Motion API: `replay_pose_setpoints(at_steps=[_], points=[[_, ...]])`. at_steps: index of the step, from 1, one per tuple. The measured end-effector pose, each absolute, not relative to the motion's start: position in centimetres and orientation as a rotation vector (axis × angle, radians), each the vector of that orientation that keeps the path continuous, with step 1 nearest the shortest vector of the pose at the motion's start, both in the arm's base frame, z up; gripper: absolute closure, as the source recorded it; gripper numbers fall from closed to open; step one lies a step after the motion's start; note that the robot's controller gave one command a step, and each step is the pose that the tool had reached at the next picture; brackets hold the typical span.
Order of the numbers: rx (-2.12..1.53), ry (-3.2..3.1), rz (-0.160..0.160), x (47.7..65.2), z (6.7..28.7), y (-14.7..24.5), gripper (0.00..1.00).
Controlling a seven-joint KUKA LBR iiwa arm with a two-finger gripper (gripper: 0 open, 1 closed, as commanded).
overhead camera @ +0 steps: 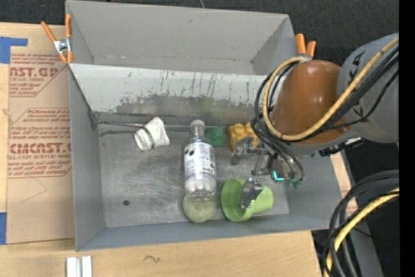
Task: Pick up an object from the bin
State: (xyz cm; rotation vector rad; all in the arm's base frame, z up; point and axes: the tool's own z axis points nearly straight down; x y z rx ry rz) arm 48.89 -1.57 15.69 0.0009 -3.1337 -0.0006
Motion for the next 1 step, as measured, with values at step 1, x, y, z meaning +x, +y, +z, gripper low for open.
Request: replay_pose_setpoints(at_steps=[1], points=[[0.001,-3.142,0.000,49.08,16.05,-1.58,0.00]])
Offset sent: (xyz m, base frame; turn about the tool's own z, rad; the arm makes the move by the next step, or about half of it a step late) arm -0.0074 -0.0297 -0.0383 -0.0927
